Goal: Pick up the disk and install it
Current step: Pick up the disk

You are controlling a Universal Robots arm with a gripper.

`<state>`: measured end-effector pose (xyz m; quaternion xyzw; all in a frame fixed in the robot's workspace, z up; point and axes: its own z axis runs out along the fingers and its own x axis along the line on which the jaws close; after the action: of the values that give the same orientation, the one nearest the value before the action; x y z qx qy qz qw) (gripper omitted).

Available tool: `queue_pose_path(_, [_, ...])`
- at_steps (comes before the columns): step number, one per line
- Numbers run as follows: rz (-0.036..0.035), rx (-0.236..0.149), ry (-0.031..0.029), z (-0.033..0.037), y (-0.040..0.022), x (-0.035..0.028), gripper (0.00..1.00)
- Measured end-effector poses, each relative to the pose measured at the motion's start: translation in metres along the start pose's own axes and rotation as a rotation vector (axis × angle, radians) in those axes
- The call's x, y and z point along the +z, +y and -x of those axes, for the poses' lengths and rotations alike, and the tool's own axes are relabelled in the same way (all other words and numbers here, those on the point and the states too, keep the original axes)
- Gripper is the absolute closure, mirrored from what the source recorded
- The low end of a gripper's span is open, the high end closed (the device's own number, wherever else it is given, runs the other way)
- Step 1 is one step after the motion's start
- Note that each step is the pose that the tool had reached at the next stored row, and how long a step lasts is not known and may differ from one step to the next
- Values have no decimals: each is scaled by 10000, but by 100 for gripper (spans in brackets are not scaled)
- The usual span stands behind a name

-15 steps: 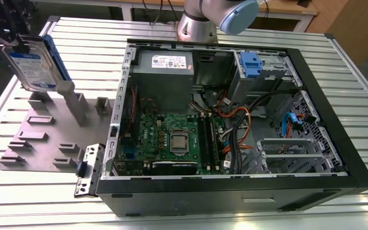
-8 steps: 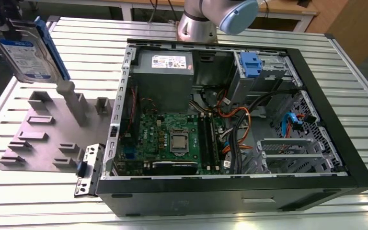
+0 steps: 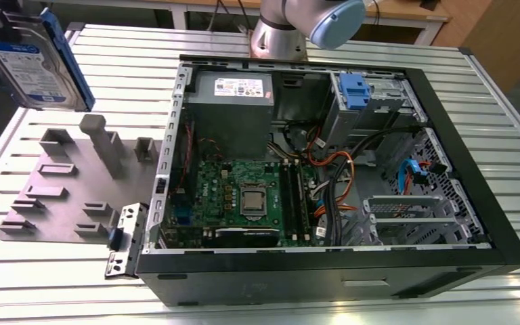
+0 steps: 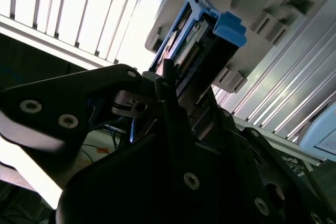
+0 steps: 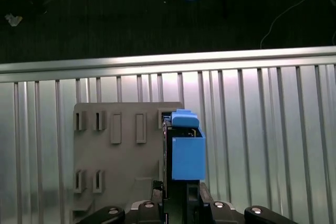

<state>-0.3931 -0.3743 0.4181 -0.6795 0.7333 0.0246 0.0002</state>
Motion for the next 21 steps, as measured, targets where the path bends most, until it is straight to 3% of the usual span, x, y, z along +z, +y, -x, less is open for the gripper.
queue_pose_path(4, [-3,0,-3,1,1,-23,65])
queue_pose_path(6, [-1,0,0,7,7,-208,65])
queue_pose_path(14, [2,0,1,7,8,-217,65])
queue_pose_path(21, [-1,0,0,10,11,-298,65])
